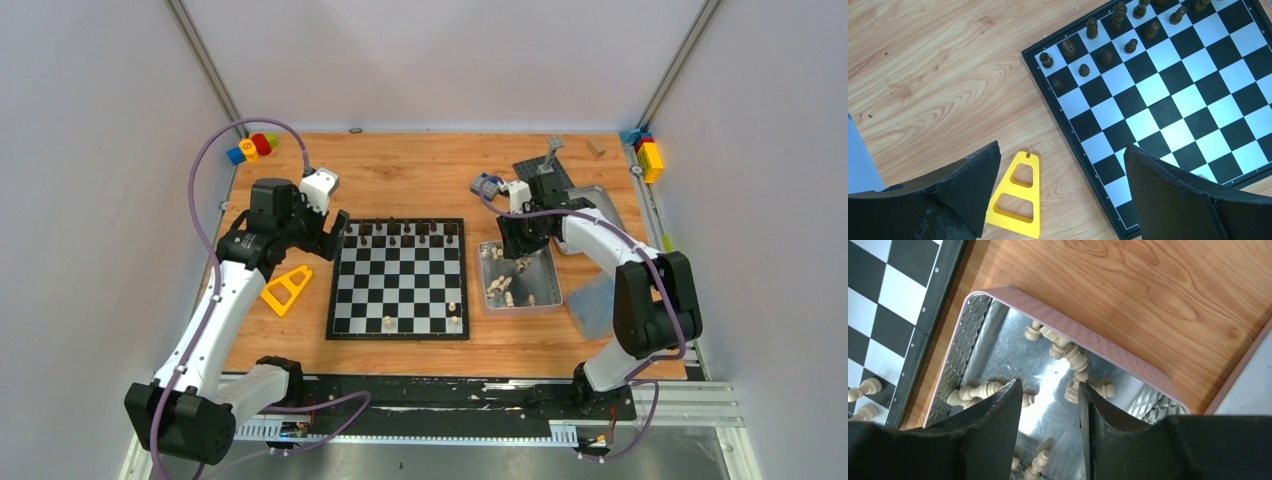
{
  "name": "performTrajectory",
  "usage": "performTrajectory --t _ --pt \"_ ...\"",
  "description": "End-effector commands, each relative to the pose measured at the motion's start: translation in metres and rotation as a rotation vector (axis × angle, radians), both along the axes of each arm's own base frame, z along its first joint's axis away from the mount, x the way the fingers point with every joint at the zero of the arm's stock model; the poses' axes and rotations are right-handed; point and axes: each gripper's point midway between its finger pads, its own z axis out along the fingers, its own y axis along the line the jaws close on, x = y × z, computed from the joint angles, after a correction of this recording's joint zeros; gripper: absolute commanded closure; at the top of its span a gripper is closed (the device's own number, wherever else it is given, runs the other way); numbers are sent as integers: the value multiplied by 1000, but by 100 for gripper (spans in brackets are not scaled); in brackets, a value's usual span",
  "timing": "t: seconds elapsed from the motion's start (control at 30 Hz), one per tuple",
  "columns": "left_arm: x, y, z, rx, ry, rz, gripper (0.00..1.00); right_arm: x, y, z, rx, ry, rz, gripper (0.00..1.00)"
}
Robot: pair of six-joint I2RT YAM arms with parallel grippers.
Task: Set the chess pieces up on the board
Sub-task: Place the chess piece on the chessboard, then pick up the chess piece from the storage box.
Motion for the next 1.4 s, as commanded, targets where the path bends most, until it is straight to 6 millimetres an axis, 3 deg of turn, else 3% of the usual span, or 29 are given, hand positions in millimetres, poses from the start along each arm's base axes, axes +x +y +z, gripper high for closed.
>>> performTrajectory --t 0.0,0.53,0.83,1.0,1.1,1.2,1.37 --pt "9 -4 16 -21 -56 -11 0 22 8 -4 39 -51 -56 55" --pt "10 -4 12 -18 -43 -13 0 32 10 -25 32 -19 -68 66" --pt "10 -3 11 -12 -43 -15 0 39 11 -18 28 -44 -57 86" --pt "5 -12 12 -23 -46 -87 0 30 12 9 36 -92 35 94" --pt "-6 -35 14 -92 -33 -228 0 14 20 30 73 -114 158 96" --pt "-20 -61 19 -184 -16 -381 0 -11 38 60 178 -132 311 95" --pt "-31 -99 27 -274 30 -551 1 -48 85 115 404 -188 525 95"
